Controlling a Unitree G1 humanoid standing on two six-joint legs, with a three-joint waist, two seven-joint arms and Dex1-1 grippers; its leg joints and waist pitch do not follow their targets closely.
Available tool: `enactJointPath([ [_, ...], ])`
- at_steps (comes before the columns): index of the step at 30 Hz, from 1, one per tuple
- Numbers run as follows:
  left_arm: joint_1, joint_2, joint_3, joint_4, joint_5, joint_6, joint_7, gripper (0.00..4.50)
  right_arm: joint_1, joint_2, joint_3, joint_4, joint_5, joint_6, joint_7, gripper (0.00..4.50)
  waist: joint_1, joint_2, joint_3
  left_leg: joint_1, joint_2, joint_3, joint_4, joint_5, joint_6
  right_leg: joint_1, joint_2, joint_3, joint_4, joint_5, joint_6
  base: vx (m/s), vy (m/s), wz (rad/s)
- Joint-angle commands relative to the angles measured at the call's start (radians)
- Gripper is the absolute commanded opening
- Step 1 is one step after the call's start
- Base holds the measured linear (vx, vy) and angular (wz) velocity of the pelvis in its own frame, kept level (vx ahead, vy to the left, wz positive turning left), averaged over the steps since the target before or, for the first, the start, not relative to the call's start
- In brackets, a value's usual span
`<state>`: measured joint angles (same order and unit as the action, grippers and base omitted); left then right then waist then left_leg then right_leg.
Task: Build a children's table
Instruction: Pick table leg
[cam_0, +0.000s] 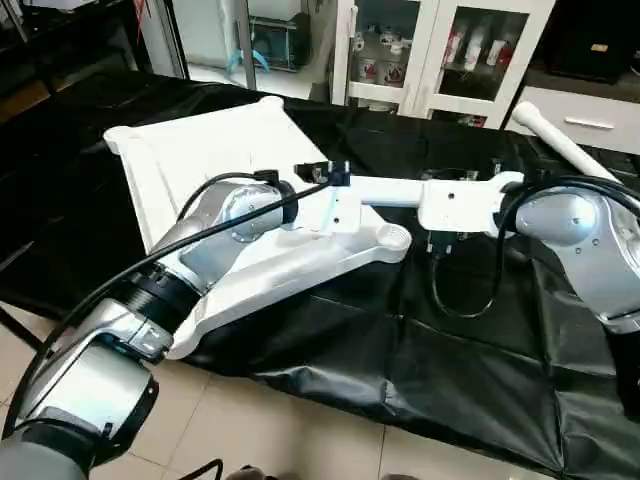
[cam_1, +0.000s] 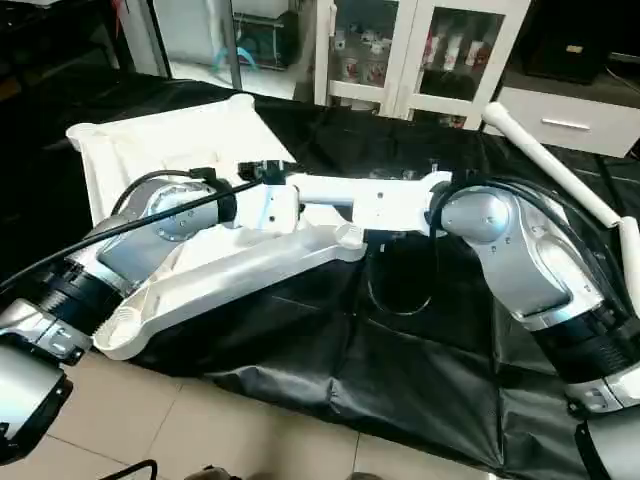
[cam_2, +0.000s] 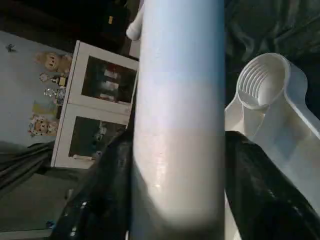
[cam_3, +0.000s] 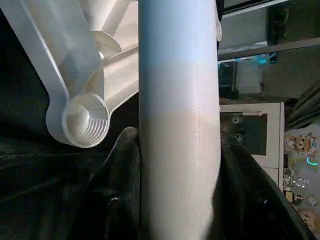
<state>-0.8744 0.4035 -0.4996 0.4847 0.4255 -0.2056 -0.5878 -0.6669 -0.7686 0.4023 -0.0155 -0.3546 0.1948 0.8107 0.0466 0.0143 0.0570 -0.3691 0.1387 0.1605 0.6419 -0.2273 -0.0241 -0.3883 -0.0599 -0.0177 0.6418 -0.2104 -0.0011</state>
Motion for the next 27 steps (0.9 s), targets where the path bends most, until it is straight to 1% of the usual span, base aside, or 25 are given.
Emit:
enactJointPath([
  [1,-0.013,-0.003,0.014,0.008,-0.009,-0.010,-0.013,2.37,-0.028,0.007,-0.015,-0.020,0.016,-0.019,0.014,1.49,0.002,0.000,-0.071,0.013,0.087,-0.033,-0.080,-0.091,0.055,0.055,-0.089,0.043,-0.058,0.092,-0.325,0.000,0.000,0.00],
  [2,-0.013,-0.003,0.014,0.008,-0.009,-0.010,-0.013,2.37,-0.028,0.007,-0.015,-0.020,0.016,-0.019,0.014,1.49,0.001,0.000,-0.070,0.013,0.087,-0.033,-0.081,-0.094,0.055,0.055,-0.089,0.042,-0.059,0.090,-0.324,0.000,0.000,0.00],
  [3,-0.012,-0.007,0.019,0.011,-0.011,-0.014,-0.012,2.18,-0.027,0.013,-0.020,-0.021,0.015,-0.017,0.016,1.49,0.001,0.000,-0.070,0.013,0.087,-0.032,-0.080,-0.099,0.053,0.054,-0.089,0.043,-0.059,0.086,-0.323,0.000,0.000,0.00],
  [4,-0.012,-0.008,0.021,0.014,-0.011,-0.016,-0.012,2.09,-0.027,0.017,-0.023,-0.021,0.016,-0.016,0.016,2.05,0.001,0.001,-0.070,0.013,0.087,-0.033,-0.081,-0.100,0.052,0.054,-0.090,0.043,-0.060,0.081,-0.322,0.000,0.000,0.00],
  [6,-0.011,-0.009,0.022,0.014,-0.010,-0.016,-0.013,2.05,-0.027,0.022,-0.028,-0.023,0.020,-0.013,0.015,2.19,0.001,0.000,-0.070,0.013,0.087,-0.032,-0.081,-0.100,0.051,0.055,-0.089,0.044,-0.060,0.081,-0.321,0.000,0.000,0.00],
  [7,-0.009,-0.009,0.023,0.013,-0.011,-0.016,-0.013,2.05,-0.028,0.023,-0.032,-0.023,0.021,-0.013,0.015,2.19,0.001,0.001,-0.070,0.013,0.087,-0.032,-0.081,-0.099,0.051,0.054,-0.089,0.043,-0.059,0.082,-0.321,0.000,0.000,0.00],
  [9,-0.006,-0.007,0.026,0.011,-0.016,-0.015,-0.015,1.97,-0.033,0.027,-0.041,-0.019,0.019,-0.022,0.004,2.50,0.001,0.000,-0.071,0.013,0.087,-0.032,-0.081,-0.095,0.051,0.054,-0.090,0.043,-0.059,0.091,-0.323,0.000,0.000,0.00],
  [10,-0.006,-0.007,0.026,0.011,-0.016,-0.015,-0.015,1.97,-0.033,0.027,-0.041,-0.019,0.019,-0.022,0.004,2.50,0.001,0.000,-0.071,0.013,0.087,-0.032,-0.081,-0.090,0.052,0.054,-0.089,0.043,-0.058,0.097,-0.324,0.000,0.000,0.00],
  [11,-0.004,-0.006,0.028,0.010,-0.018,-0.014,-0.015,1.96,-0.036,0.029,-0.045,-0.015,0.018,-0.028,-0.003,2.59,0.001,0.001,-0.071,0.013,0.087,-0.033,-0.081,-0.090,0.052,0.054,-0.089,0.043,-0.058,0.096,-0.324,0.000,0.000,0.00],
  [12,-0.002,-0.007,0.033,0.012,-0.022,-0.012,-0.016,1.96,-0.056,0.045,-0.063,0.009,0.008,-0.050,-0.057,2.67,0.001,0.002,-0.070,0.013,0.087,-0.033,-0.082,-0.096,0.051,0.054,-0.089,0.043,-0.059,0.089,-0.323,0.000,0.000,0.00],
  [13,0.009,-0.014,0.050,0.017,-0.046,-0.001,-0.018,1.96,-0.100,0.099,-0.124,0.041,0.034,-0.063,-0.155,2.67,0.001,0.003,-0.070,0.013,0.087,-0.032,-0.081,-0.098,0.047,0.052,-0.091,0.043,-0.059,0.084,-0.324,0.000,0.000,0.00],
  [14,0.010,-0.016,0.053,0.018,-0.050,0.000,-0.019,1.96,-0.104,0.109,-0.136,0.042,0.043,-0.060,-0.166,2.71,-0.008,0.000,-0.071,0.010,0.079,-0.029,-0.080,-0.100,0.035,0.053,-0.088,0.043,-0.059,0.070,-0.328,0.000,0.000,0.00],
  [15,0.026,-0.031,0.080,0.024,-0.092,0.015,-0.025,1.95,-0.141,0.200,-0.237,0.039,0.135,-0.024,-0.250,2.73,-0.010,-0.006,-0.073,0.008,0.078,-0.027,-0.079,-0.093,0.033,0.056,-0.089,0.045,-0.060,0.070,-0.326,0.000,0.000,0.00],
  [16,0.036,-0.039,0.098,0.023,-0.115,0.028,-0.022,1.95,-0.156,0.254,-0.303,0.026,0.203,0.029,-0.280,2.73,-0.012,-0.001,-0.072,0.006,0.079,-0.031,-0.080,-0.085,0.041,0.055,-0.086,0.042,-0.058,0.069,-0.323,0.000,0.000,0.00],
  [17,0.040,-0.043,0.106,0.023,-0.124,0.034,-0.020,1.95,-0.161,0.283,-0.339,0.017,0.242,0.064,-0.292,2.73,-0.015,-0.001,-0.070,0.007,0.077,-0.028,-0.079,-0.087,0.048,0.054,-0.084,0.044,-0.060,0.069,-0.322,0.000,0.000,0.00],
  [18,0.055,-0.062,0.144,0.021,-0.167,0.054,-0.008,1.95,-0.169,0.345,-0.431,-0.008,0.332,0.133,-0.332,2.73,-0.011,-0.002,-0.069,0.011,0.082,-0.029,-0.082,-0.087,0.046,0.052,-0.085,0.044,-0.061,0.059,-0.317,0.000,0.000,0.00],
  [19,0.059,-0.067,0.154,0.020,-0.179,0.060,-0.005,1.95,-0.171,0.356,-0.449,-0.013,0.347,0.146,-0.342,2.73,-0.009,0.002,-0.070,0.012,0.082,-0.029,-0.082,-0.084,0.045,0.049,-0.084,0.044,-0.059,0.061,-0.318,0.000,0.000,0.00],
  [20,0.073,-0.107,0.229,0.008,-0.258,0.111,0.027,1.95,-0.162,0.421,-0.547,-0.050,0.460,0.271,-0.356,2.73,-0.009,0.004,-0.071,0.014,0.082,-0.028,-0.082,-0.075,0.044,0.050,-0.083,0.044,-0.059,0.072,-0.318,0.000,0.000,0.00],
  [21,0.077,-0.119,0.251,0.001,-0.280,0.128,0.037,1.95,-0.148,0.430,-0.561,-0.065,0.484,0.292,-0.349,2.73,-0.006,0.005,-0.072,0.013,0.084,-0.031,-0.083,-0.055,0.044,0.051,-0.083,0.042,-0.055,0.095,-0.320,0.000,0.000,0.00],
  [22,0.082,-0.136,0.283,-0.010,-0.313,0.153,0.051,1.97,-0.127,0.442,-0.579,-0.086,0.519,0.321,-0.338,2.73,-0.001,0.007,-0.073,0.019,0.088,-0.028,-0.084,-0.052,0.038,0.047,-0.084,0.043,-0.055,0.110,-0.320,0.000,0.000,0.00],
  [23,0.089,-0.149,0.310,-0.022,-0.341,0.172,0.058,2.02,-0.091,0.455,-0.588,-0.118,0.558,0.337,-0.325,2.73,0.000,0.006,-0.073,0.017,0.088,-0.028,-0.084,-0.043,0.038,0.048,-0.083,0.042,-0.054,0.123,-0.317,0.000,0.000,0.00],
  [24,0.091,-0.153,0.319,-0.027,-0.350,0.177,0.060,2.07,-0.078,0.459,-0.590,-0.129,0.571,0.340,-0.323,2.73,0.005,0.006,-0.074,0.015,0.087,-0.026,-0.084,-0.023,0.037,0.048,-0.082,0.041,-0.051,0.155,-0.313,0.000,0.000,0.00],
  [25,0.097,-0.157,0.327,-0.034,-0.357,0.181,0.056,2.11,-0.060,0.470,-0.595,-0.149,0.585,0.347,-0.320,2.73,0.010,0.009,-0.078,0.017,0.085,-0.024,-0.081,-0.014,0.038,0.049,-0.084,0.041,-0.050,0.169,-0.312,0.000,0.000,0.00],
  [26,0.109,-0.155,0.328,-0.044,-0.352,0.177,0.041,2.14,-0.038,0.491,-0.606,-0.181,0.602,0.360,-0.317,2.73,0.013,0.013,-0.078,0.017,0.086,-0.024,-0.080,-0.006,0.039,0.048,-0.085,0.043,-0.050,0.184,-0.309,0.000,0.000,0.00],
  [27,0.116,-0.145,0.311,-0.045,-0.335,0.159,0.024,2.18,-0.032,0.493,-0.603,-0.193,0.594,0.358,-0.311,2.73,0.014,0.009,-0.079,0.013,0.086,-0.024,-0.081,0.004,0.042,0.049,-0.086,0.042,-0.048,0.201,-0.306,0.000,0.000,0.00],
])
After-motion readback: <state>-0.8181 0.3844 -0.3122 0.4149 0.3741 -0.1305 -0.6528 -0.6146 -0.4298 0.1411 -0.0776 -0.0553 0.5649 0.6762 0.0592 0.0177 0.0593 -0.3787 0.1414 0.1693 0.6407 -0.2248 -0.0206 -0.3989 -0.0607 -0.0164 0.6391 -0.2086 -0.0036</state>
